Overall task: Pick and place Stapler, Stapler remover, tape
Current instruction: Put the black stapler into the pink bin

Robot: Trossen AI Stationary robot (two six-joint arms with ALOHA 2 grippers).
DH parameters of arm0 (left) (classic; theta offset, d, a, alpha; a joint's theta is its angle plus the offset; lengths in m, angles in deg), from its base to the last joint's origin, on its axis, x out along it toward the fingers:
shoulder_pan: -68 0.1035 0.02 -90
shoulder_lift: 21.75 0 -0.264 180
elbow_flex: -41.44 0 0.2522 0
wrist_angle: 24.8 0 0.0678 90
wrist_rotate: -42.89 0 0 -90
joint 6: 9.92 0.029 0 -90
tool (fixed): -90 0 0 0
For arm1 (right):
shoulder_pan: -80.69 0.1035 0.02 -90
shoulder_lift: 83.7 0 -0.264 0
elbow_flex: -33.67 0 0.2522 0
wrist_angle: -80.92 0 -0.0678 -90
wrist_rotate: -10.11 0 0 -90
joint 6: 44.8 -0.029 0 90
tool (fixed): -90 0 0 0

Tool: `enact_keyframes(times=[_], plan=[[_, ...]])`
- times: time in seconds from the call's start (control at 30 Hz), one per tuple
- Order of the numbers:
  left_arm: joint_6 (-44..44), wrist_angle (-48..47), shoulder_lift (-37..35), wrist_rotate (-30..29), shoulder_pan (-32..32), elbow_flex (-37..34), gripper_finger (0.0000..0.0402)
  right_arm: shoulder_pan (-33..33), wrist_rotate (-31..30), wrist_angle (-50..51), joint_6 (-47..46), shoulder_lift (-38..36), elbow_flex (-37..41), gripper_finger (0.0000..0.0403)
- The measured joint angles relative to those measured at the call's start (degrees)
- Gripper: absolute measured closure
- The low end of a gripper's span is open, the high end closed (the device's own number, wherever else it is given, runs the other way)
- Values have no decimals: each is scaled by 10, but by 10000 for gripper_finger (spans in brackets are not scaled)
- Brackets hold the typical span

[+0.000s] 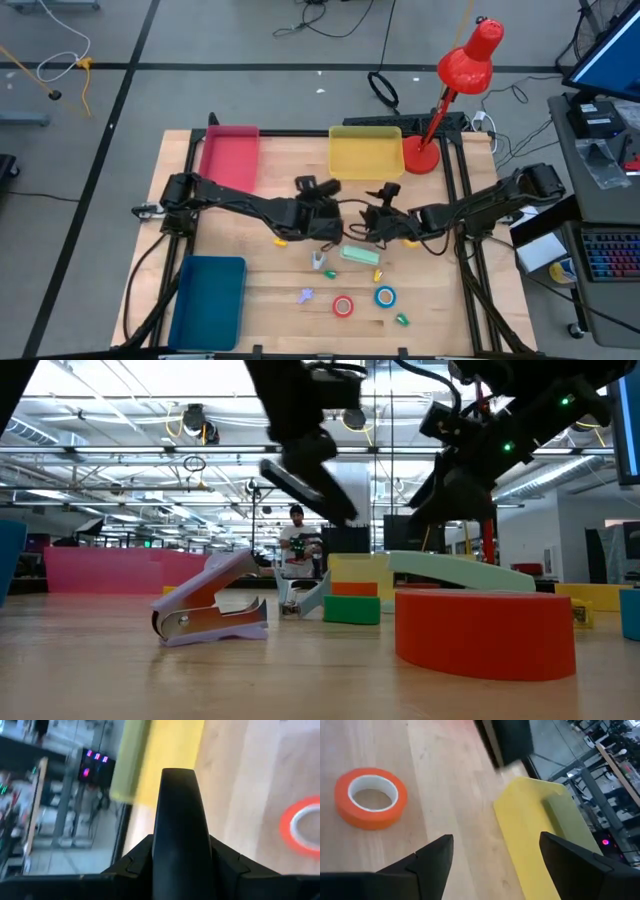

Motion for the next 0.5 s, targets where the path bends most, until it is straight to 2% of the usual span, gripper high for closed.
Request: enact_keyframes(times=[0.2,0.33,0.4,0.5], plan=[[-263,-221,-40,-89,15,-1,268,0,-5,55,-40,-45,0,126],[-458,-357,-82,-110,30,-23,268,0,-5,99,-58,-68,0,126],[-520,-374,-111,-112,43,-53,268,0,-5,114,-58,-73,0,126],[-554,-346,-171,-113,64,-119,268,0,-4,147,-66,-84,0,126]])
